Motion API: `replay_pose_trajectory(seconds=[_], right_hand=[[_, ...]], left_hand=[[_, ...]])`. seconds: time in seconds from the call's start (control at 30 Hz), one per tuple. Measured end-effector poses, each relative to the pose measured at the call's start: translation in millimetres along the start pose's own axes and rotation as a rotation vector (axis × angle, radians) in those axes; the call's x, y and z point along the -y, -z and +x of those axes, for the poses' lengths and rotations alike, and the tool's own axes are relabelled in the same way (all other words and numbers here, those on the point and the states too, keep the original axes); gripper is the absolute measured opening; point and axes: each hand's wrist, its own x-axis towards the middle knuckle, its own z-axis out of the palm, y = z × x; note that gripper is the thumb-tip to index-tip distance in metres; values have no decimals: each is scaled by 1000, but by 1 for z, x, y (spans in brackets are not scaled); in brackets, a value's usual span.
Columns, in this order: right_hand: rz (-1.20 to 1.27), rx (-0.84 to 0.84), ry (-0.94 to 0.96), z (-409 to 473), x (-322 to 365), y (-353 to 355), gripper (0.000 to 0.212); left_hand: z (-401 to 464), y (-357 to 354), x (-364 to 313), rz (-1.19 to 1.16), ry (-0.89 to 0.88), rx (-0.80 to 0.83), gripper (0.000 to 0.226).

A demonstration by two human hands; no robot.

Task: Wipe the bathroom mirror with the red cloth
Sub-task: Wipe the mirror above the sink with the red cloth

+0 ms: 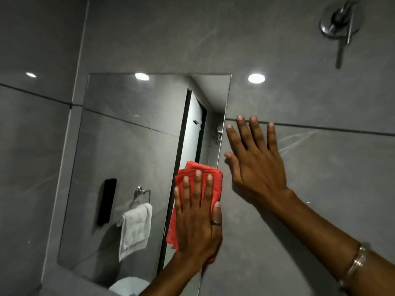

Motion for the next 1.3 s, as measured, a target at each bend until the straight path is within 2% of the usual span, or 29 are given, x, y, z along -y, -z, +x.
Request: replay_pose_trajectory(seconds=[0.3, 0.47, 0.67, 0.77, 0.87, 0.97, 1.3], right_hand=[[113, -1, 53, 87, -33, 31, 64], [287, -115, -1, 132, -38, 49, 61], [303, -12, 101, 182, -34, 53, 66], [197, 114, 195, 214, -24, 55, 71], [107, 164, 261, 239, -7, 54, 68], [94, 157, 284, 257, 18, 49, 61], [52, 101, 435, 319, 107, 3, 66]], left_hand=[[150, 35, -5, -29, -50, -53, 65], [218, 55, -12, -12, -147, -97, 66], [252, 66, 13, 25, -280, -75, 64], [260, 70, 37, 40, -304, -80, 65], [268, 77, 65, 56, -295, -86, 66], [275, 84, 99, 25, -239, -92, 68], [295, 106, 244, -10, -129, -162, 59]])
